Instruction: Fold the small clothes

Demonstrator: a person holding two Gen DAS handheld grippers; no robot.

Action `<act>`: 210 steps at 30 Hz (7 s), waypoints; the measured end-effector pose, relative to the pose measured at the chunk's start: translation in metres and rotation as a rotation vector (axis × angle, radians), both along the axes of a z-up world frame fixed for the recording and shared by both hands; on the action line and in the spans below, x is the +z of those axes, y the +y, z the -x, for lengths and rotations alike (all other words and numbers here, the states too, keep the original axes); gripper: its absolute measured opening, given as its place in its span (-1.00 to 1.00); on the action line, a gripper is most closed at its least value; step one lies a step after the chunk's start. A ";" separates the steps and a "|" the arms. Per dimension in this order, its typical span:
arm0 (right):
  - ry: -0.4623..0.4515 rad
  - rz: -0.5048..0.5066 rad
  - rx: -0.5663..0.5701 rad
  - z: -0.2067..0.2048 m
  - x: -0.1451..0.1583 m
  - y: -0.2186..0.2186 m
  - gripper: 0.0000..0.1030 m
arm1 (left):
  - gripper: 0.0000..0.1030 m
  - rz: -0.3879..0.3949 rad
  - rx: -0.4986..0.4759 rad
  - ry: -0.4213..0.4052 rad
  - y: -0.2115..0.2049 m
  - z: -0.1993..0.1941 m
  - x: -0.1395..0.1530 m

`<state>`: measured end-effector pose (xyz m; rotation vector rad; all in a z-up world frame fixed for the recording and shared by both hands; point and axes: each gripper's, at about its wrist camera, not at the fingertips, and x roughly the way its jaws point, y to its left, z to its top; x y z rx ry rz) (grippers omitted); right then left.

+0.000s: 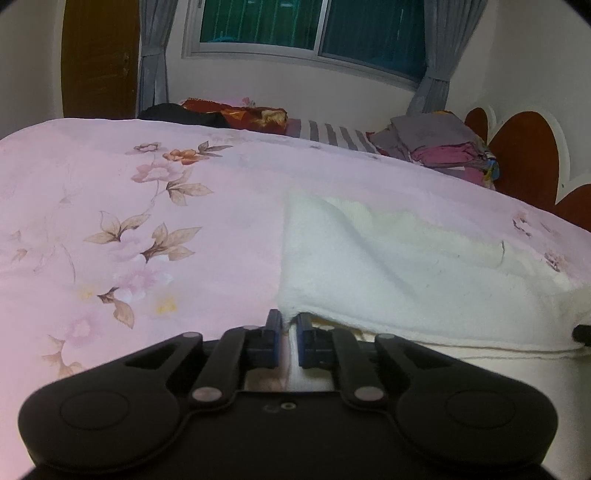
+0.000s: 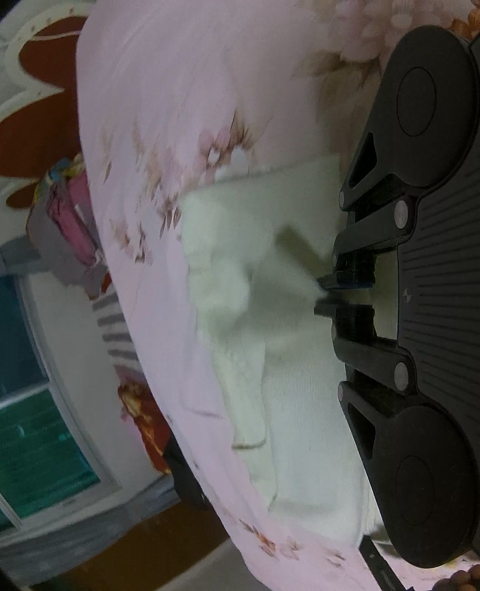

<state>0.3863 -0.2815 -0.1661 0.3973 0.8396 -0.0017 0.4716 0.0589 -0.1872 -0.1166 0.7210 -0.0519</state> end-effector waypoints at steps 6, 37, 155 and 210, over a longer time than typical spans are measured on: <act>-0.007 0.051 -0.016 0.001 0.007 -0.001 -0.90 | -0.83 0.013 0.011 0.005 0.001 0.001 0.000; -0.020 0.205 -0.024 0.009 0.014 -0.004 -0.34 | -0.74 0.014 -0.009 0.043 0.008 0.009 0.012; -0.068 0.144 0.132 0.339 0.057 0.003 0.99 | 0.57 -0.052 -0.123 0.153 0.015 0.307 0.053; -0.103 -0.118 0.056 0.241 0.087 -0.021 -0.91 | -0.84 0.376 -0.178 0.114 0.027 0.179 0.083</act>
